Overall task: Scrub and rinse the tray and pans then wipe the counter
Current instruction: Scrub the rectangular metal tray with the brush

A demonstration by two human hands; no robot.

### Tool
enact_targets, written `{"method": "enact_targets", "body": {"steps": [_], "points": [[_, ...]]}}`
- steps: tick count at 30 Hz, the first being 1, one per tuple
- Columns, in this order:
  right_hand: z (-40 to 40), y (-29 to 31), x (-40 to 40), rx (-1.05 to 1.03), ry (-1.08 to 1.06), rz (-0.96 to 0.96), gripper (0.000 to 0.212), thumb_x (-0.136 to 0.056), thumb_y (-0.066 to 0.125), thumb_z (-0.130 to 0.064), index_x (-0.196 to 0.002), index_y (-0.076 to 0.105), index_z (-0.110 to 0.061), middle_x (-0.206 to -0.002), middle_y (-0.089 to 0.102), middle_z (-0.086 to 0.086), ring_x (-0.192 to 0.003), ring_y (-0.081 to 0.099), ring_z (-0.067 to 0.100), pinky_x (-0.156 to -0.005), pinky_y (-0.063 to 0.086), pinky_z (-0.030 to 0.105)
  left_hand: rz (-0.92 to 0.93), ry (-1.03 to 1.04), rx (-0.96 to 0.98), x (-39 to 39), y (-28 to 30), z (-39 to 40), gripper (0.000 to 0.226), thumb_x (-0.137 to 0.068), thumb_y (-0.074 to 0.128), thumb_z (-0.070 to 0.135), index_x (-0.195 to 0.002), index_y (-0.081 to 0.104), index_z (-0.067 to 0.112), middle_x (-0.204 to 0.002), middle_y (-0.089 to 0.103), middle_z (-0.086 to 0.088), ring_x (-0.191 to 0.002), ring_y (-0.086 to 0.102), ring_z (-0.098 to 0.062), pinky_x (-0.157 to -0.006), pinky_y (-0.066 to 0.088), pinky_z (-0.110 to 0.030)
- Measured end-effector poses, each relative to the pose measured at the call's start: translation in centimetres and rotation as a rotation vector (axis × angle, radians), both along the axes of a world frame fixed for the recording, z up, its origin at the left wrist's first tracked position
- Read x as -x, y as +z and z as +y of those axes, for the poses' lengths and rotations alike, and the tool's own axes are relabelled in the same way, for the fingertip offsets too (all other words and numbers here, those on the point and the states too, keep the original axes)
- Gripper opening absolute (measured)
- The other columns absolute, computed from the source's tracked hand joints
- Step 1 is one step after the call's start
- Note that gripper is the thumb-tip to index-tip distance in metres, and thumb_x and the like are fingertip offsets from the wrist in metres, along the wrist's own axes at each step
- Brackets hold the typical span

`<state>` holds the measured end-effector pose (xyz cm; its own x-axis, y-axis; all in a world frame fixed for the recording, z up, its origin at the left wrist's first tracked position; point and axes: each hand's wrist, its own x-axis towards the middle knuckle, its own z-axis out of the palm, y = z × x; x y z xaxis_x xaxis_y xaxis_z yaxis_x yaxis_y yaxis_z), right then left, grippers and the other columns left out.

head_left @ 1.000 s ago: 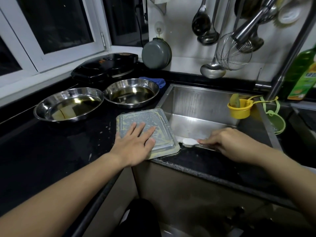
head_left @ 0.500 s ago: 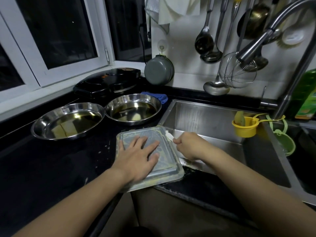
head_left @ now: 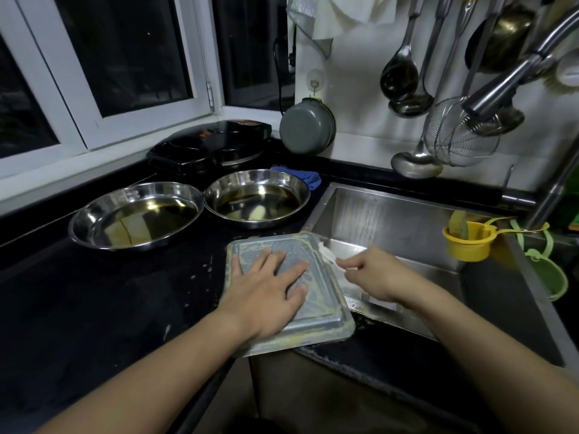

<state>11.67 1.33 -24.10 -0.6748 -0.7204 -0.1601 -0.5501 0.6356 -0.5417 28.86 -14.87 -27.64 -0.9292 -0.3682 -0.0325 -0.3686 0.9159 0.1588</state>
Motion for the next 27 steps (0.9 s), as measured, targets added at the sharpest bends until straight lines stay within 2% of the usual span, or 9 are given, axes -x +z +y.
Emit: {"method": "enact_targets", "body": {"steps": [1,3,6,11,14,15,21,25,27], "points": [[-1.6,-0.2,0.8,0.001,-0.003,0.011,0.037,-0.096,0.059,-0.019,-0.131,0.066,-0.029,-0.109,0.068,-0.008,-0.093,0.057,0.008,-0.079,0.037,0.018,-0.004,0.002,0.001,0.0,-0.1,0.1,0.057,-0.101,0.011,0.066,-0.157,0.005,0.056,-0.171,0.003,0.008,-0.157,-0.010,-0.015,-0.119,-0.018,-0.062],[-4.6,-0.2,2.3,0.015,-0.009,-0.004,0.037,-0.097,0.060,-0.018,-0.133,0.066,-0.024,-0.125,0.068,-0.004,-0.111,0.061,0.014,-0.088,0.038,0.019,-0.010,0.002,0.005,-0.1,0.0,0.1,0.057,-0.101,0.011,0.067,-0.157,0.005,0.056,-0.171,0.004,0.008,-0.157,-0.010,-0.015,-0.118,-0.019,-0.062],[-6.7,0.9,3.7,-0.049,0.021,0.028,0.036,-0.098,0.061,-0.022,-0.133,0.066,-0.024,-0.140,0.061,-0.001,-0.128,0.055,0.020,-0.104,0.041,0.025,0.002,-0.003,0.010,0.1,0.1,0.0,0.058,-0.100,0.010,0.067,-0.157,0.005,0.056,-0.171,0.004,0.008,-0.157,-0.010,-0.016,-0.117,-0.019,-0.062],[-8.8,2.8,1.9,-0.174,0.122,0.294,0.031,-0.098,0.056,-0.029,-0.123,0.073,-0.026,-0.126,0.069,-0.001,-0.114,0.063,0.022,-0.099,0.051,0.036,0.021,-0.004,-0.017,0.1,0.0,-0.3,0.058,-0.099,0.011,0.067,-0.156,0.007,0.056,-0.170,0.006,0.009,-0.157,-0.009,-0.016,-0.118,-0.017,-0.064],[-11.7,2.8,-1.8,-0.174,0.264,0.261,0.024,-0.092,0.058,-0.026,-0.105,0.078,-0.024,-0.098,0.073,-0.002,-0.093,0.065,0.018,-0.087,0.055,0.035,0.074,-0.017,-0.004,0.0,-0.1,-0.3,0.055,-0.100,0.015,0.065,-0.153,0.018,0.054,-0.165,0.015,0.006,-0.156,-0.001,-0.016,-0.119,-0.011,-0.067],[-12.4,2.7,-2.7,-0.185,0.297,0.248,0.023,-0.092,0.058,-0.025,-0.103,0.078,-0.025,-0.096,0.073,-0.003,-0.092,0.064,0.018,-0.087,0.055,0.035,0.091,-0.019,0.007,-0.1,-0.1,-0.3,0.055,-0.099,0.015,0.065,-0.152,0.022,0.053,-0.162,0.019,0.007,-0.154,0.003,-0.016,-0.119,-0.009,-0.068],[-12.1,4.1,-0.5,-0.324,0.235,0.330,0.027,-0.095,0.056,-0.031,-0.111,0.076,-0.021,-0.105,0.074,-0.001,-0.094,0.067,0.019,-0.091,0.055,0.039,0.135,0.006,-0.011,-0.2,-0.2,-0.2,0.058,-0.097,0.018,0.065,-0.152,0.027,0.049,-0.154,0.033,0.006,-0.151,0.016,-0.016,-0.120,-0.003,-0.066],[-15.7,4.7,-4.7,-0.270,0.349,0.206,0.030,-0.096,0.058,-0.023,-0.123,0.070,-0.016,-0.118,0.070,0.008,-0.107,0.067,0.027,-0.083,0.052,0.032,0.195,0.009,0.044,-0.6,-0.6,-0.2,0.059,-0.099,0.019,0.057,-0.151,0.042,0.042,-0.152,0.048,0.005,-0.146,0.032,-0.017,-0.122,0.016,-0.056],[-16.9,4.6,-5.7,-0.274,0.412,0.212,0.029,-0.098,0.058,-0.024,-0.124,0.070,-0.016,-0.116,0.070,0.007,-0.098,0.067,0.022,-0.083,0.053,0.032,0.221,0.017,0.037,-0.7,-0.4,-0.1,0.055,-0.101,0.022,0.052,-0.149,0.047,0.040,-0.147,0.054,0.006,-0.142,0.038,-0.017,-0.122,0.018,-0.053]]}}
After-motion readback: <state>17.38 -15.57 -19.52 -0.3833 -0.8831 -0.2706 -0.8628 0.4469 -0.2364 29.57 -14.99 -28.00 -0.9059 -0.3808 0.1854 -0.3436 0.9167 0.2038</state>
